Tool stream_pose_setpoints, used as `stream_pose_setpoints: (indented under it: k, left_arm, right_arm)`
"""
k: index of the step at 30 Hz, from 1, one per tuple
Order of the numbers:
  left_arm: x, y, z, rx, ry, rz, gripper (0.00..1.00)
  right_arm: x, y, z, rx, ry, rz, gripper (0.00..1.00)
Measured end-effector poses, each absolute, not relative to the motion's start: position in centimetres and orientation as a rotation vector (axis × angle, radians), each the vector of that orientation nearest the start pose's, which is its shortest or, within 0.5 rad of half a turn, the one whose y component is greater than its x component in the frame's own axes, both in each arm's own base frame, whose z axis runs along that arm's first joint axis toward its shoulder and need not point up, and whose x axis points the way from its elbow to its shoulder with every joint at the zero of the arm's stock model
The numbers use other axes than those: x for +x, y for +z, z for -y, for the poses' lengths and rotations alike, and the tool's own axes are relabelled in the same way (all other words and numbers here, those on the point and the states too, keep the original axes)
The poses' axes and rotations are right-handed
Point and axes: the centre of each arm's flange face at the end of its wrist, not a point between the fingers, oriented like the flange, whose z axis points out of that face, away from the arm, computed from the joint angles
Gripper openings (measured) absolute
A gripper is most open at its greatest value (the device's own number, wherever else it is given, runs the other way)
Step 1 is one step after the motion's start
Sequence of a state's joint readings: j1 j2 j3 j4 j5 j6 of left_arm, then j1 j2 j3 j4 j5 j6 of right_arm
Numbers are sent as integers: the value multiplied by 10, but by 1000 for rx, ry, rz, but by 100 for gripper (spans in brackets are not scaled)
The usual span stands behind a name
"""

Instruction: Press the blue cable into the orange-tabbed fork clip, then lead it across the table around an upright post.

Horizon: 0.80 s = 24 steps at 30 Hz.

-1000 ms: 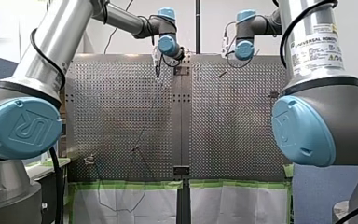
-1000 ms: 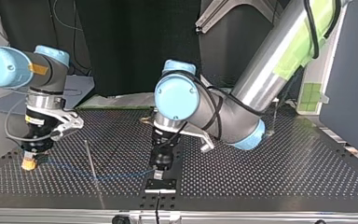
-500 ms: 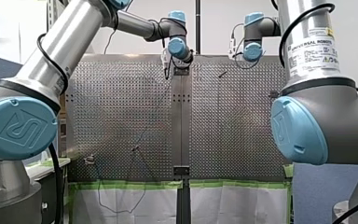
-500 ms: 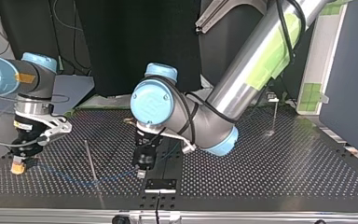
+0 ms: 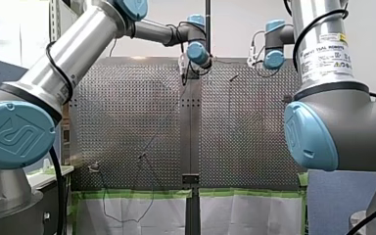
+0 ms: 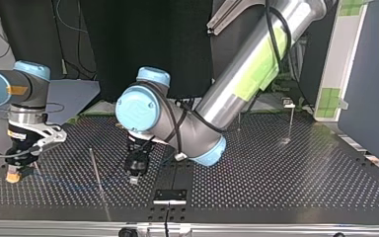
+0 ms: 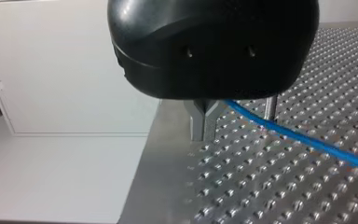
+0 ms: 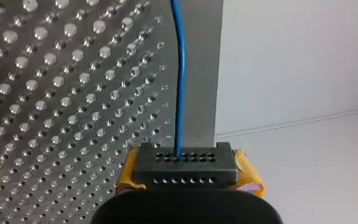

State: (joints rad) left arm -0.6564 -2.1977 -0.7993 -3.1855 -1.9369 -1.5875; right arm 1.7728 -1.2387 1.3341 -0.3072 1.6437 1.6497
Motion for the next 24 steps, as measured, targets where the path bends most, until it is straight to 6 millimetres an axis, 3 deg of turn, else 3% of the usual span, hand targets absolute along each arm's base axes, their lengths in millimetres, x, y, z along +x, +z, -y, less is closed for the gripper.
stream_pose_setpoints:
  k: [13,24]
  left_arm:
    - [542,443,566,178,-299,-1473,0]
    - [555,428,567,158,-303,-1478,0]
  right_arm:
    - [238,434,620,1107,1456,1096,0]
    - [240,407,616,1144,1433,1126,0]
